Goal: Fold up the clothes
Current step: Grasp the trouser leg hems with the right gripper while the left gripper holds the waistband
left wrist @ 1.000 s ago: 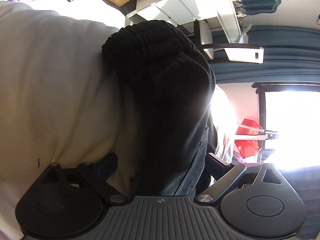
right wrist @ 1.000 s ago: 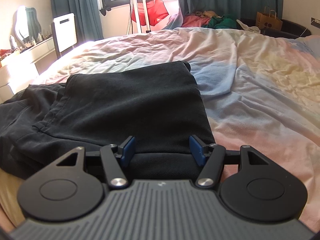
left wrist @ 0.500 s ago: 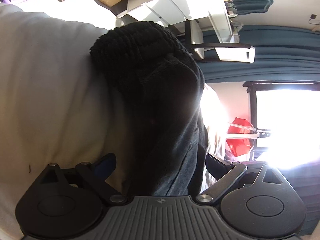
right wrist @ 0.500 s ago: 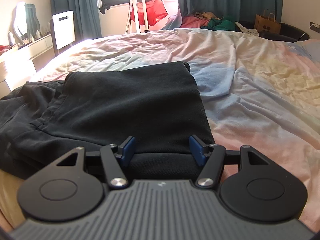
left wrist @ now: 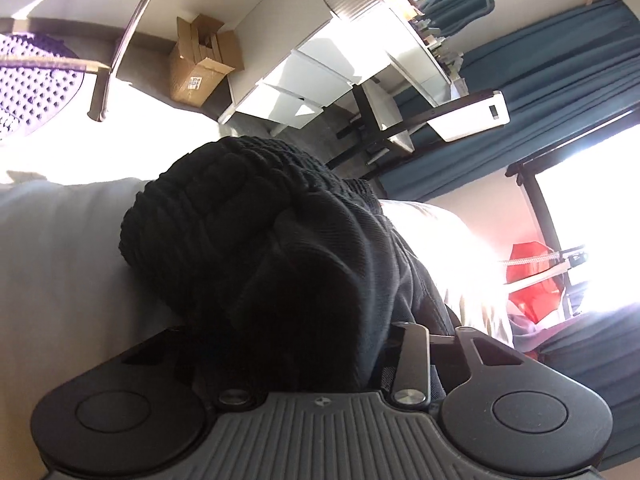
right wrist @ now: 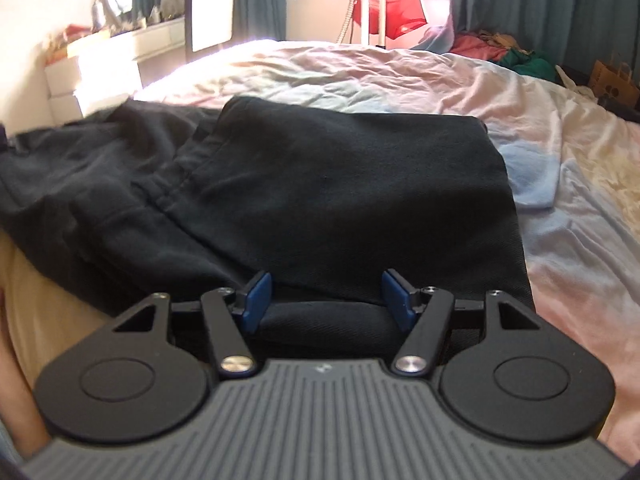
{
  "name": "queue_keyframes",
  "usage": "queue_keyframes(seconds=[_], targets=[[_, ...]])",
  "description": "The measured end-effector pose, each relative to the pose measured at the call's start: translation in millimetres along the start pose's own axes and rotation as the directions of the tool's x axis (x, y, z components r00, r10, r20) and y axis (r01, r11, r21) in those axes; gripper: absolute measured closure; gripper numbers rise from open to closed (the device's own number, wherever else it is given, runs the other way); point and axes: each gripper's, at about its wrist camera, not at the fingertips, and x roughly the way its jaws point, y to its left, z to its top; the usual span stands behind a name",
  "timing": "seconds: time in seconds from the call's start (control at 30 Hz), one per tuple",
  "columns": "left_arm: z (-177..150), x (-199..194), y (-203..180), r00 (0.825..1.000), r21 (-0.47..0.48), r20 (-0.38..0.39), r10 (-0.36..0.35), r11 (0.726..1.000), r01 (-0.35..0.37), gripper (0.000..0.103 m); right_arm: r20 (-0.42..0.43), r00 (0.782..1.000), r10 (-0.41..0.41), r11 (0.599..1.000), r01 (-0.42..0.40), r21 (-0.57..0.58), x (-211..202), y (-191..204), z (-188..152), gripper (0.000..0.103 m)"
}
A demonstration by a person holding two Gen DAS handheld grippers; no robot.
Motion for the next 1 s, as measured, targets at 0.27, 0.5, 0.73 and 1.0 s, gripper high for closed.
queue_keyframes(seconds=[0.27,0.5,0.73,1.0], targets=[[-41,-47,-171,0.957,0.546,0.282,-0.066,0.831,-0.103,0.088,0.006,1.0,0.023,0.999,-0.023,0.036,-3,-7,2,0.039],[-175,-118,-308,0.858,0.783,0.379,-0.347,0.615,-0.097,0.088,0.094,0.995,-0.023,0.939,-0.01,0.343,-38,-66,14,0.041],[-350,-146,-365,0.796,0.929,0.26,-0.547,0.366,-0.052,0.09,0.142,0.967,-0.21,0.801,0.087,0.592,-68,-139,6,0.04],[-517,-69,-335,0.845,0.994,-0.002,-0.534,-0.097,-0.059,0.09,0.175,0.941,-0.291,0.537,0.009,0.844,-94,-216,-25,0.039]])
